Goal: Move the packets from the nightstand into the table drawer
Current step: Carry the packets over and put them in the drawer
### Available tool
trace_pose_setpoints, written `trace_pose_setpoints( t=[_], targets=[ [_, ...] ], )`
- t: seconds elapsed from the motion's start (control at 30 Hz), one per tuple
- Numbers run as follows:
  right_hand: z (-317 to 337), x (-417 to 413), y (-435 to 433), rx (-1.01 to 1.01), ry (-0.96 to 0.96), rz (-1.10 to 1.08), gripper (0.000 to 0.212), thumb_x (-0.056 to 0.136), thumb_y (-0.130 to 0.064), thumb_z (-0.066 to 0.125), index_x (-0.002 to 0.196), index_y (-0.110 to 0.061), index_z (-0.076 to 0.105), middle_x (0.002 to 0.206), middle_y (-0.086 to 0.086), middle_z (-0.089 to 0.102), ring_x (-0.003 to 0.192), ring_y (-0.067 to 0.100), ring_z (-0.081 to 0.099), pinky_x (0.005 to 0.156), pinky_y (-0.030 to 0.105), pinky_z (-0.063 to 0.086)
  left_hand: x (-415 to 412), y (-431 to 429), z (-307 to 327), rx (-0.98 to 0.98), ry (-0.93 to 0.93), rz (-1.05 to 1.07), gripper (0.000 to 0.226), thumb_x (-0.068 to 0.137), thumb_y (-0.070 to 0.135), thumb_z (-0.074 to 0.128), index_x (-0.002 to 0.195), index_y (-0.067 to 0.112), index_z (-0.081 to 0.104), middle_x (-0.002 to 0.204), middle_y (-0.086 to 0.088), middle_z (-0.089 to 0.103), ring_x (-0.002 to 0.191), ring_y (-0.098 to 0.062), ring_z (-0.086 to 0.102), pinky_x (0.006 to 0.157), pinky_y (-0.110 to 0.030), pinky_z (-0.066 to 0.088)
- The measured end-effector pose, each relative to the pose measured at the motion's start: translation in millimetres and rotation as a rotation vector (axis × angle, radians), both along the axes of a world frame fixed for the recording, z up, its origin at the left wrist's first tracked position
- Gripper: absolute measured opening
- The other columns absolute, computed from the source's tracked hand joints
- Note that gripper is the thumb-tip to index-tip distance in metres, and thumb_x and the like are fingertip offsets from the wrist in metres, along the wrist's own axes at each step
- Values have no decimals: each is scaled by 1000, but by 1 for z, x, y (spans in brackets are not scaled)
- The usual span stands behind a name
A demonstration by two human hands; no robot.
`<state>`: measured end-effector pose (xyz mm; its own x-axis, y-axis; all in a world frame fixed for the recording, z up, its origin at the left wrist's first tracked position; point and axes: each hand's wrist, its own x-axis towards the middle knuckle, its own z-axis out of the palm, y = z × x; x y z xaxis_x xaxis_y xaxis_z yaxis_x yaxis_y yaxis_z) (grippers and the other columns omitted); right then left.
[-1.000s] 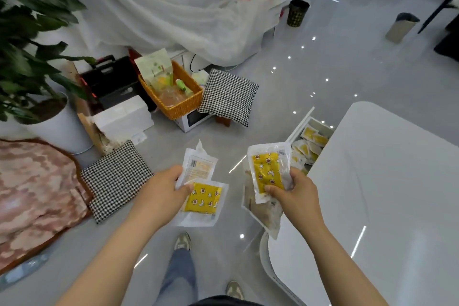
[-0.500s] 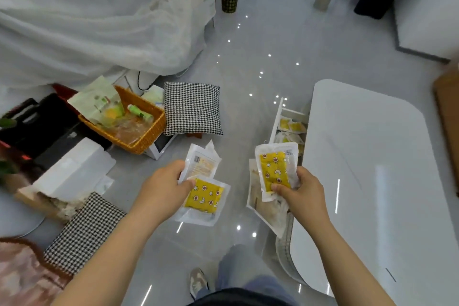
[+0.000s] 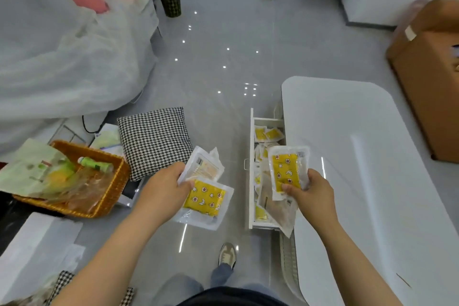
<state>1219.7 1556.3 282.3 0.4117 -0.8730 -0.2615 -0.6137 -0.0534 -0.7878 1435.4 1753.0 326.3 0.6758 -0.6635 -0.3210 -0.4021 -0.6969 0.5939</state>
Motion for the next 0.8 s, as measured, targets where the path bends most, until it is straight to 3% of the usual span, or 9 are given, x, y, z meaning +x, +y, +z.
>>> trace_pose_setpoints(
  t=[0.07,0.17,0.4,0.53,0.8],
  targets=[
    [0,8,-16,-3,5,-39,26,77,-18,77,98,-16,63,87,-5,65,79,12,62,66,23,47,14,-23,-3,4,12,-37,9,90,26,57,97,23,60,91,8,64,84,-13,60,75,-34,50],
    [0,16,-33,0,15,-107,23,78,-16,76,96,-16,61,83,-8,63,74,2,58,59,15,39,35,-54,-8,7,37,-107,11,91,25,56,100,23,61,93,8,65,83,-10,59,66,-27,45],
    [-14,38,-53,47,84,-329,23,76,-16,77,93,-13,62,81,-5,64,72,4,57,56,18,38,94,-129,-28,38,70,-317,8,90,21,58,98,24,59,90,6,62,76,-4,54,58,-16,37],
    [-19,59,-53,70,116,-490,26,75,-17,78,95,-14,62,86,1,65,73,11,58,56,20,39,133,-171,-35,51,98,-464,15,90,22,57,104,27,60,95,8,62,85,-11,58,63,-20,40],
    [-20,93,-47,133,103,-784,22,76,-11,76,92,-14,60,82,-4,62,71,4,55,54,18,34,182,-258,-51,135,76,-735,15,89,20,58,104,19,62,96,3,63,89,-19,59,72,-28,43]
  ],
)
